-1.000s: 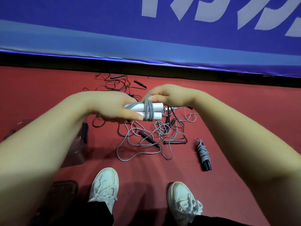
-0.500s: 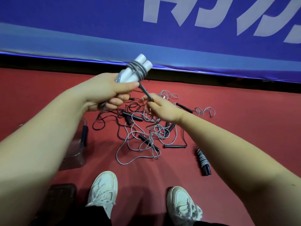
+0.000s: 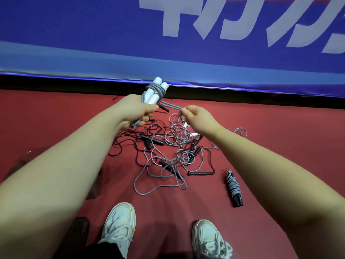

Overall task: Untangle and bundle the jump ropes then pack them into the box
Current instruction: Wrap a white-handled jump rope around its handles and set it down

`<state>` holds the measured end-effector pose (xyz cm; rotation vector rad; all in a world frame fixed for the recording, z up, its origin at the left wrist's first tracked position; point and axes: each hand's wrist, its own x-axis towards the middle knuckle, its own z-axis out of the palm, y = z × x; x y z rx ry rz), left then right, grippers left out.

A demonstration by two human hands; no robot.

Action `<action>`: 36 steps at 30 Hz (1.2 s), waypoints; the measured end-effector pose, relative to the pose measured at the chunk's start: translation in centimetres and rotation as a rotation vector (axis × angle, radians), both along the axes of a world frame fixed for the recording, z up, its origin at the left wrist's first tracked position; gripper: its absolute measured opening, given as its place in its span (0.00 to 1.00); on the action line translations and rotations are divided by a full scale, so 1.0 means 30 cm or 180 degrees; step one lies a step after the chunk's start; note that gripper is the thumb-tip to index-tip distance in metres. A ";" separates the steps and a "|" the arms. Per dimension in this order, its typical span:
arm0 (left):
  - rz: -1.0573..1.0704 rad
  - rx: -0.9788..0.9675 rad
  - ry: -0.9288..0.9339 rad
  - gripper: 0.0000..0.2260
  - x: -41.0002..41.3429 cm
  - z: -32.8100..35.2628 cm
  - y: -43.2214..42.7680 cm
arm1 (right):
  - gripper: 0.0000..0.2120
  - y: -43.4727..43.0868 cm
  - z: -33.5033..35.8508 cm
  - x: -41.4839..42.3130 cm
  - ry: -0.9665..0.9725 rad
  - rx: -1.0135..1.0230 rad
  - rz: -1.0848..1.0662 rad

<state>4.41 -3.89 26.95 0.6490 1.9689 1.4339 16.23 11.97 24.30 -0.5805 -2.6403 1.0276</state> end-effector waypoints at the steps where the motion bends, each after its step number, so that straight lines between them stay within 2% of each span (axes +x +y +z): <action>1: -0.0026 -0.0054 0.0107 0.06 -0.001 -0.007 0.003 | 0.12 0.013 0.012 0.007 -0.0085 0.0225 -0.0043; 3: 0.0016 -0.0131 0.0328 0.06 0.000 -0.017 0.010 | 0.14 0.035 0.020 0.026 -0.0250 0.0507 -0.0077; 4: 0.0096 -0.0165 0.0453 0.06 0.001 -0.021 0.014 | 0.15 0.043 0.016 0.034 -0.0296 0.0424 -0.0033; 8: 0.0391 -0.0221 0.0774 0.03 0.004 -0.041 0.032 | 0.17 0.039 -0.007 0.057 -0.0369 -0.0440 0.0334; 13: 0.0670 -0.0776 0.1649 0.11 -0.018 -0.054 0.033 | 0.19 0.046 0.023 0.092 -0.0471 -0.0899 0.0384; 17: 0.0833 -0.1621 0.2290 0.14 -0.041 -0.086 0.046 | 0.20 0.025 0.071 0.097 -0.0914 -0.0153 0.0379; 19: 0.0849 -0.1873 0.2418 0.14 -0.047 -0.107 0.050 | 0.20 -0.010 0.110 0.097 -0.1036 -0.0065 0.0529; 21: 0.0756 -0.2035 0.2544 0.14 -0.040 -0.130 0.053 | 0.19 -0.052 0.169 0.106 -0.1072 0.0038 0.0680; 23: 0.0549 -0.2205 0.2806 0.13 -0.020 -0.148 0.053 | 0.13 -0.077 0.230 0.106 -0.0858 0.0353 0.0672; 25: 0.0184 -0.2340 0.3088 0.13 0.005 -0.162 0.054 | 0.06 -0.076 0.265 0.093 -0.0543 0.1020 0.0496; 27: -0.0299 -0.2420 0.3287 0.12 0.031 -0.174 0.057 | 0.08 -0.071 0.276 0.084 -0.0360 0.1826 0.0358; 32: -0.1358 -0.2320 0.3475 0.12 0.092 -0.162 0.060 | 0.09 -0.057 0.290 0.077 -0.0129 0.2865 0.0776; 34: -0.1765 -0.2297 0.3657 0.13 0.117 -0.144 0.059 | 0.09 -0.041 0.303 0.073 -0.0179 0.3035 0.0976; 36: -0.2177 -0.2293 0.3851 0.13 0.137 -0.132 0.053 | 0.09 -0.016 0.314 0.073 -0.0345 0.2816 0.1041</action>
